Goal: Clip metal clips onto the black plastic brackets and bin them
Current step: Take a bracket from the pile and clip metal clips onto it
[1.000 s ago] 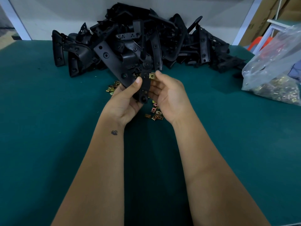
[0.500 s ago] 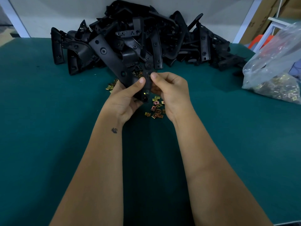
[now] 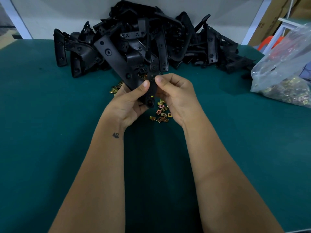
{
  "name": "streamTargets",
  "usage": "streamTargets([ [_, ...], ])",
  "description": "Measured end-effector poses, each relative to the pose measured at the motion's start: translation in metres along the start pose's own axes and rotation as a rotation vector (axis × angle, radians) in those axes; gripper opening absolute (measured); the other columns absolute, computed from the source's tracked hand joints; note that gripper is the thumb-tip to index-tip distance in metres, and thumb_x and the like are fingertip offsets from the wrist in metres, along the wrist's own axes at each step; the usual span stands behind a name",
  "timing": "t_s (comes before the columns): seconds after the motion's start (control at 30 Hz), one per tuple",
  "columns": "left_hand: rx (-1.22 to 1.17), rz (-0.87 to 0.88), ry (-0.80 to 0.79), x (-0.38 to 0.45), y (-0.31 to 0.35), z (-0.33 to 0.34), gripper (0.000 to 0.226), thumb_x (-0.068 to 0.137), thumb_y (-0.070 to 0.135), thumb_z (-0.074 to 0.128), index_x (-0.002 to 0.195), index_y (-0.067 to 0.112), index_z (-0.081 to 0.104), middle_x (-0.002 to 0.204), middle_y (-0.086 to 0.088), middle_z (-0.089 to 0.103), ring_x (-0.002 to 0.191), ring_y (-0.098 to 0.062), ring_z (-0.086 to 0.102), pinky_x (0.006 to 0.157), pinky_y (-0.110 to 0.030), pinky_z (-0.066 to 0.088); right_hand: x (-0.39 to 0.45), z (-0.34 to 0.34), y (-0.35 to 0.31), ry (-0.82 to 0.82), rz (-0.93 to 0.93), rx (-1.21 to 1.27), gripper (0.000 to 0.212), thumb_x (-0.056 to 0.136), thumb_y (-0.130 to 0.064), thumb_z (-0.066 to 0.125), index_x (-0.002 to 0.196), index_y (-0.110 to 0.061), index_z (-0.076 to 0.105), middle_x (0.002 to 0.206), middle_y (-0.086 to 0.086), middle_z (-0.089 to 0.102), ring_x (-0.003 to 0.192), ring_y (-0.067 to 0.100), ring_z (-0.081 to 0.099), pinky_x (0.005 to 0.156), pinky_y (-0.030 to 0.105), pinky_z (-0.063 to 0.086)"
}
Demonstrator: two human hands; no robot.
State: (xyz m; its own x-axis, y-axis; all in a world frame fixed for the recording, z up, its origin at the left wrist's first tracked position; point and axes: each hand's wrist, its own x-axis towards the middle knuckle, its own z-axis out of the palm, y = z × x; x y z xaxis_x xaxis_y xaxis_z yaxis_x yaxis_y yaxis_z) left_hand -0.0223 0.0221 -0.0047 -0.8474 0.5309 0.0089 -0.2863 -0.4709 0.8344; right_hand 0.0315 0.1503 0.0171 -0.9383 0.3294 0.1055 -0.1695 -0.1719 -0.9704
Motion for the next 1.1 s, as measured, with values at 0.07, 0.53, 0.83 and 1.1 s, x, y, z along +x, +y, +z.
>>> streamTargets([
  [0.07,0.001,0.009,0.012,0.000,0.000,0.000,0.027,0.075,0.020,0.069,0.100,0.019,0.060,0.102,-0.002,0.072,0.094,-0.017,0.070,0.074,-0.030,0.059,0.001,0.001,0.001,0.027,-0.015,-0.045,0.009,0.088,-0.005,0.069,0.079,-0.009,0.068,0.092,0.020,0.066,0.090,0.031,0.062,0.099,0.055,0.050],
  [0.53,-0.004,0.029,-0.031,0.001,-0.003,0.002,0.029,0.075,0.016,0.068,0.103,0.016,0.058,0.103,-0.002,0.071,0.099,-0.017,0.069,0.073,-0.026,0.057,0.003,-0.005,-0.001,-0.048,0.036,-0.057,0.022,0.089,-0.007,0.068,0.068,-0.011,0.061,0.078,0.013,0.060,0.080,0.027,0.057,0.086,0.043,0.051],
  [0.83,-0.194,0.052,0.000,0.002,-0.007,0.010,0.027,0.078,0.017,0.066,0.105,0.013,0.063,0.103,-0.004,0.073,0.097,-0.017,0.070,0.079,-0.030,0.059,0.003,0.007,0.000,-0.032,-0.044,-0.050,0.016,0.092,-0.014,0.067,0.076,-0.011,0.068,0.083,0.009,0.065,0.085,0.022,0.059,0.092,0.041,0.050],
  [1.1,-0.320,0.015,0.028,0.001,-0.009,0.010,0.034,0.081,0.025,0.062,0.109,0.006,0.062,0.091,-0.006,0.073,0.079,-0.013,0.070,0.065,-0.024,0.056,0.004,0.006,0.001,-0.028,-0.006,0.102,0.043,0.105,-0.032,0.038,0.096,-0.007,0.071,0.085,0.007,0.075,0.077,0.016,0.070,0.071,0.026,0.056],
])
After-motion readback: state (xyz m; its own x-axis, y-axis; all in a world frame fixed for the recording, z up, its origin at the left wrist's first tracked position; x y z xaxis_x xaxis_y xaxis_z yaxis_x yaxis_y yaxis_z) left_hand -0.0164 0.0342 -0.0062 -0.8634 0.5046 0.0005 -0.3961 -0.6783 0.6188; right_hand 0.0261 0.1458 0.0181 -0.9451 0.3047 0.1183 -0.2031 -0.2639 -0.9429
